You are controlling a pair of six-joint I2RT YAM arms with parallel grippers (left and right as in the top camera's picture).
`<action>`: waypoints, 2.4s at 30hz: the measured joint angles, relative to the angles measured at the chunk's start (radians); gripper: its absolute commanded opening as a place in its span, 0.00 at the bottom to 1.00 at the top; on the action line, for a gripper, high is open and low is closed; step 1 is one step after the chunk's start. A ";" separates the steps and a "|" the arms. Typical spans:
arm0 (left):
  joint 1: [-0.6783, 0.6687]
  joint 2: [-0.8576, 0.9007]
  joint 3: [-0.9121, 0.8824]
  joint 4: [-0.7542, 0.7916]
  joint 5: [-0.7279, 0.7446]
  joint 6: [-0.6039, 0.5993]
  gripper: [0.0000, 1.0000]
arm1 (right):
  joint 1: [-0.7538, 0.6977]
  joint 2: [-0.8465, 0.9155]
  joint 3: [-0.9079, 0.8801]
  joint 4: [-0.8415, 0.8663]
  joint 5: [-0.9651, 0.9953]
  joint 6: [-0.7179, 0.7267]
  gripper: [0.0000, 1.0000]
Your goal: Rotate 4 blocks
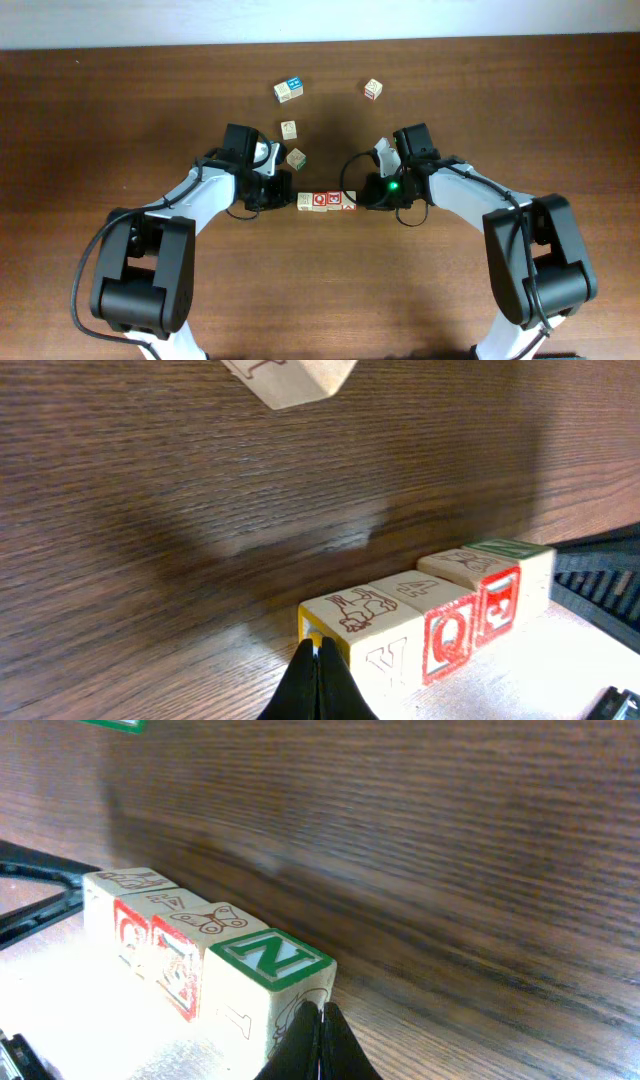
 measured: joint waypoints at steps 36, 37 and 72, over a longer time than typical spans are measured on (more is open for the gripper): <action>0.007 0.005 -0.010 -0.004 -0.051 0.000 0.00 | 0.084 -0.114 0.042 -0.033 0.076 -0.002 0.04; 0.008 0.005 -0.010 -0.004 -0.058 0.000 0.00 | 0.090 -0.114 0.047 -0.034 0.082 -0.001 0.04; 0.022 0.007 -0.013 -0.011 -0.121 0.000 0.00 | 0.202 -0.146 0.106 -0.006 0.183 0.006 0.04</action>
